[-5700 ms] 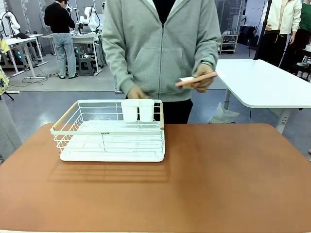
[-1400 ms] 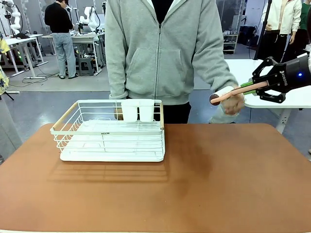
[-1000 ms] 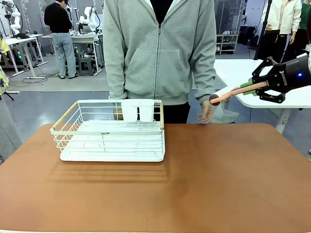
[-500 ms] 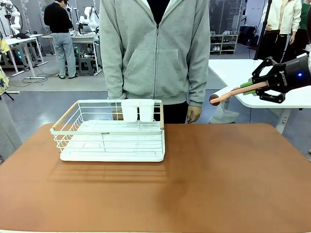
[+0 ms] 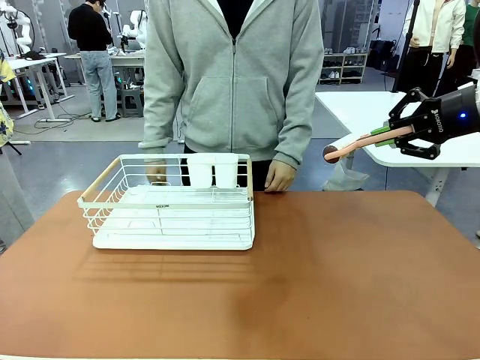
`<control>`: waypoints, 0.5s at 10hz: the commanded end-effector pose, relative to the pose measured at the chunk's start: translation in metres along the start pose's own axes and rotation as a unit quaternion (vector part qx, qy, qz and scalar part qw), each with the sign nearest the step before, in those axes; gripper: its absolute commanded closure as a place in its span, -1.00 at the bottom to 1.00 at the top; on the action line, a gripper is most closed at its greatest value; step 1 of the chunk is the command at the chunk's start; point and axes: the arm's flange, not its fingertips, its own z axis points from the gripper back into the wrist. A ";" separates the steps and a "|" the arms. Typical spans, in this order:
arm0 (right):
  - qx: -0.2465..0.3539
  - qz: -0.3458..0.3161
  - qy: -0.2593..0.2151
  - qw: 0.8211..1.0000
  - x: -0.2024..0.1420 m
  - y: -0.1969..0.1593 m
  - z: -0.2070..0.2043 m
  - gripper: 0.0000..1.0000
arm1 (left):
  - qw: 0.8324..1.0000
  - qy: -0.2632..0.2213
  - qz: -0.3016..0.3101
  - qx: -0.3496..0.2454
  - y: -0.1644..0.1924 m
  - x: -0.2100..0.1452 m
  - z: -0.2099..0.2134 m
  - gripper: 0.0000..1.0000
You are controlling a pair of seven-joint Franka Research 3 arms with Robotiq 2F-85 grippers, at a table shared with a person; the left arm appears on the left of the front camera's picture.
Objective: Clean the table.
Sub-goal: Clean the table with the Lint Roller when the human lifts the Dish drying rack.
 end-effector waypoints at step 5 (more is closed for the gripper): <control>0.001 0.001 0.001 1.000 -0.002 0.001 0.000 1.00 | 1.000 -0.002 -0.004 -0.003 0.000 0.000 0.002 -1.00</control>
